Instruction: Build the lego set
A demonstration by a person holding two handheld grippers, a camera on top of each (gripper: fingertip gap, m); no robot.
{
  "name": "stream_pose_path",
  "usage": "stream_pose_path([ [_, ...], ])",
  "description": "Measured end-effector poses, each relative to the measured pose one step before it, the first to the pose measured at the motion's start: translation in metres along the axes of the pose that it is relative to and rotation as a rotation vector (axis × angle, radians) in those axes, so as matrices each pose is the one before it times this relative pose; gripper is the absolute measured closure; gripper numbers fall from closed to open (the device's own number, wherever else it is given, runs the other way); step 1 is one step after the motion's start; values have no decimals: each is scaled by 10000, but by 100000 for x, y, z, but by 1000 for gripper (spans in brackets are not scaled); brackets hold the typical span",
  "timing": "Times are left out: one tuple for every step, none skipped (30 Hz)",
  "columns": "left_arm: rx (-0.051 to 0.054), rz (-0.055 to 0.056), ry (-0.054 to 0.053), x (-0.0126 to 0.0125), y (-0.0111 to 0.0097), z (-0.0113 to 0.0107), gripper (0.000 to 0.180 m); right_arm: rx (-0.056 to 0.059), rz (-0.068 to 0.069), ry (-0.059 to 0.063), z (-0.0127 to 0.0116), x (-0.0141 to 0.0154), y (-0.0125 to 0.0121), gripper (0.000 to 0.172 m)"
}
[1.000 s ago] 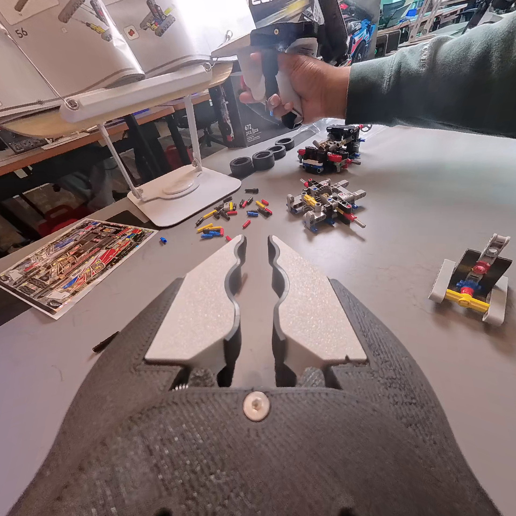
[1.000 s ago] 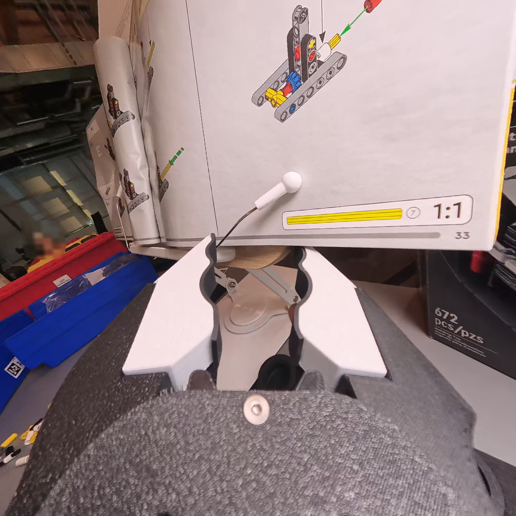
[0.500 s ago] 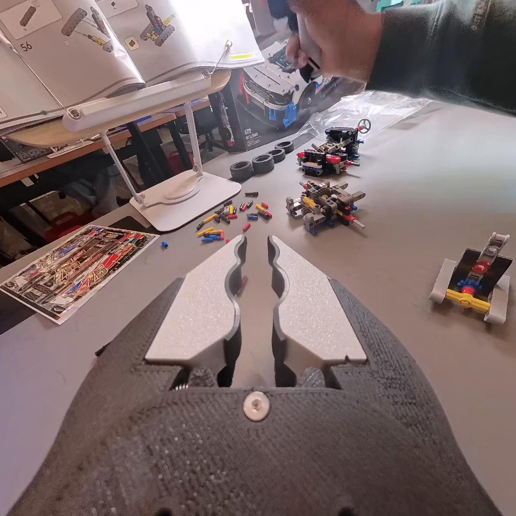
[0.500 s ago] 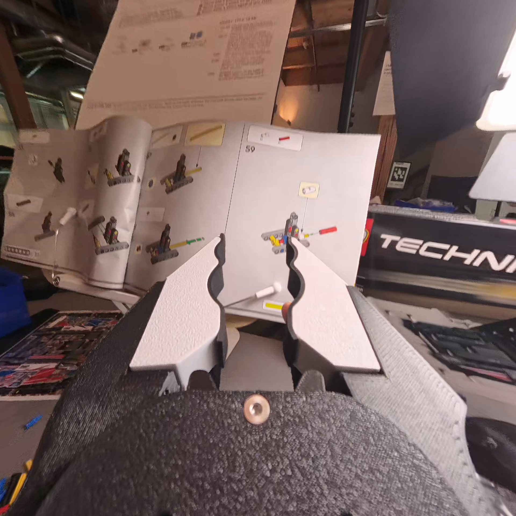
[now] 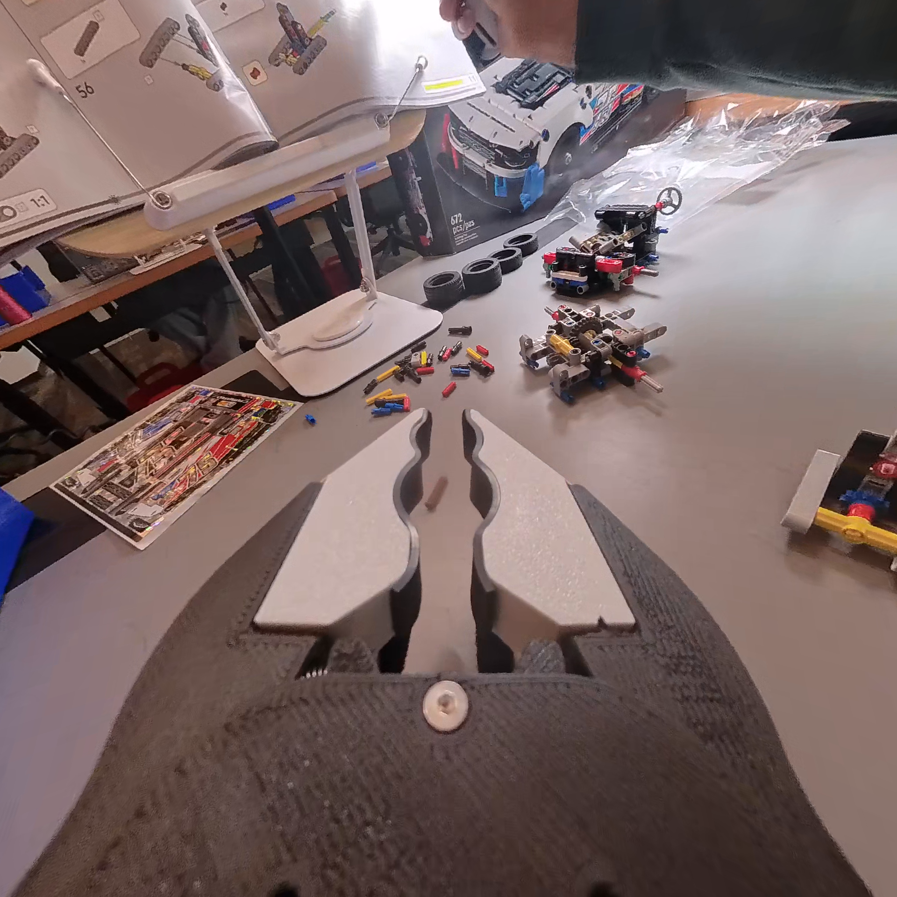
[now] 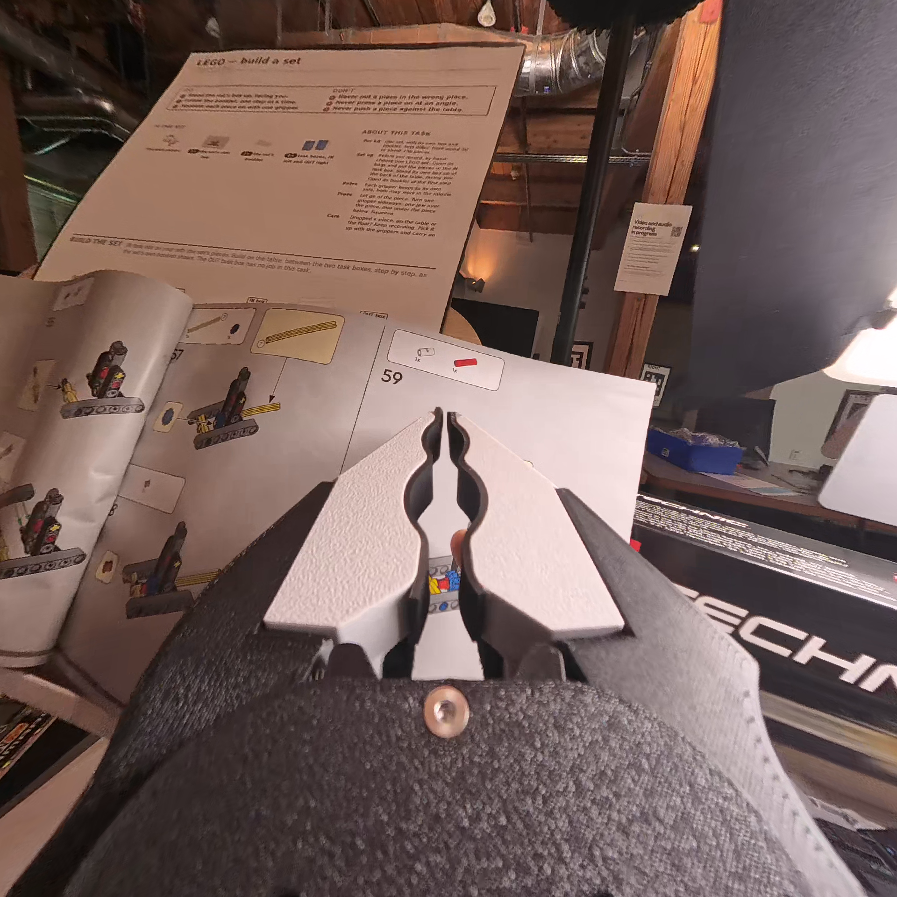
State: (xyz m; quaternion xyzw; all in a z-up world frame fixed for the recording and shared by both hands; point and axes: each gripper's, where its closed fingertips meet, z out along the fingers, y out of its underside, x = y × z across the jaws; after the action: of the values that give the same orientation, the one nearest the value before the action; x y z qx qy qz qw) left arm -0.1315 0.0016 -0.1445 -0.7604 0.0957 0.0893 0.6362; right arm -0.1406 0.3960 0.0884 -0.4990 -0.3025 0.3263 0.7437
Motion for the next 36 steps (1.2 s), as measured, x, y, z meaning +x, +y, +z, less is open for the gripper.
stream_pose_path([
  [-9, 49, -41, 0, 5, 15, 169, 72, 69, 30, 231, 122, 42, 172],
  [-10, 39, -49, -33, 14, 15, 170, 35, 148, -38, 215, 75, 67, 172],
  [-14, 25, -42, -26, 12, 11, 170, 63, 157, -42, 169, 127, 8, 172],
  [-21, 7, -40, -50, 29, 26, 170, 74, 93, -48, 135, 124, -28, 172],
  [-24, -8, -58, -85, 28, 32, 170, 44, 57, -74, 125, 79, 13, 172],
  [-26, -18, -65, -108, 35, 32, 170, 21, 68, -86, 117, 72, 50, 172],
  [-29, -24, -66, -114, 42, 30, 170, 9, 85, -78, 115, 82, 58, 172],
  [-32, -26, -67, -114, 46, 28, 170, -14, 93, -51, 99, 109, 68, 171],
  [-32, -25, -52, -93, 45, 38, 170, -2, 77, -71, 86, 61, 39, 170],
  [-23, -19, -36, -78, 25, 24, 170, 23, 29, -56, 44, 38, -24, 170],
  [-12, -13, -33, -75, 21, 24, 170, 35, 2, -39, 37, 12, -61, 171],
  [-11, -14, -26, -64, 20, 25, 170, 27, 13, -41, 25, -15, -64, 171],
  [-18, -13, -12, -36, 27, 19, 170, 19, 23, -42, 26, -37, -62, 171],
  [-24, -3, -6, -12, 35, 35, 170, -2, 9, -36, 36, -49, -58, 171],
  [-29, 8, -5, 1, 38, 29, 170, 6, -10, -5, 36, -9, -83, 171],
  [-29, 17, -8, -9, 35, 39, 170, 20, -17, -12, 32, -31, -97, 171],
  [-18, 21, -12, -6, 31, 29, 170, -22, -25, -10, 59, -38, -51, 171],
  [-12, 17, -7, 1, 14, 21, 170, -30, -16, -11, 60, -37, -5, 171],
  [-11, 7, 0, 5, 9, 11, 170, 3, -20, -25, 33, -58, -59, 171],
  [-7, 0, -1, -1, 8, 5, 170, 0, -30, 0, 18, -34, -51, 171],
  [0, -1, -2, -2, -2, 10, 171, -23, -21, -9, 16, -42, -2, 171],
  [5, -2, 1, 2, -5, -6, 171, -5, -20, -18, 4, -54, -26, 171],
  [3, -5, 5, 1, 1, -7, 171, -1, -28, -15, -14, -56, -30, 171],
  [-1, -7, 7, 5, 4, 0, 171, -9, -22, 4, -15, -25, -16, 170],
  [0, -8, 8, -2, 6, 1, 171, -8, -22, -8, -22, -36, -20, 170],
  [1, -8, 10, 10, 1, 2, 171, -24, -24, -3, -11, -22, 22, 170],
  [6, -8, 8, 4, -13, -7, 171, 1, -26, 9, -35, 0, -29, 170],
  [12, -6, 8, 5, -10, -10, 171, -2, -30, -5, -26, -20, -32, 170],
  [10, -7, 11, 10, -7, -12, 171, -18, -20, -10, -25, -31, -4, 170],
  [5, -10, 10, -2, -9, -7, 171, 2, -25, 2, -51, -14, -26, 170],
  [3, -11, 10, 2, 1, 4, 171, -4, -13, -11, -56, -41, -17, 170],
  [5, -9, 10, 8, -12, -7, 171, -17, 3, -10, -82, -27, 30, 169],
  [9, -6, 9, 6, -6, -12, 171, -20, -8, -8, -102, -13, 59, 169],
  [11, -3, 11, 4, -18, -13, 171, -21, -21, -7, -150, -23, 95, 169],
  [11, -2, 12, 18, -11, -12, 171, -24, -32, -14, -183, -26, 120, 169],
  [13, -3, 10, 16, -15, -10, 171, -40, -35, -19, -212, -30, 169, 169],
])
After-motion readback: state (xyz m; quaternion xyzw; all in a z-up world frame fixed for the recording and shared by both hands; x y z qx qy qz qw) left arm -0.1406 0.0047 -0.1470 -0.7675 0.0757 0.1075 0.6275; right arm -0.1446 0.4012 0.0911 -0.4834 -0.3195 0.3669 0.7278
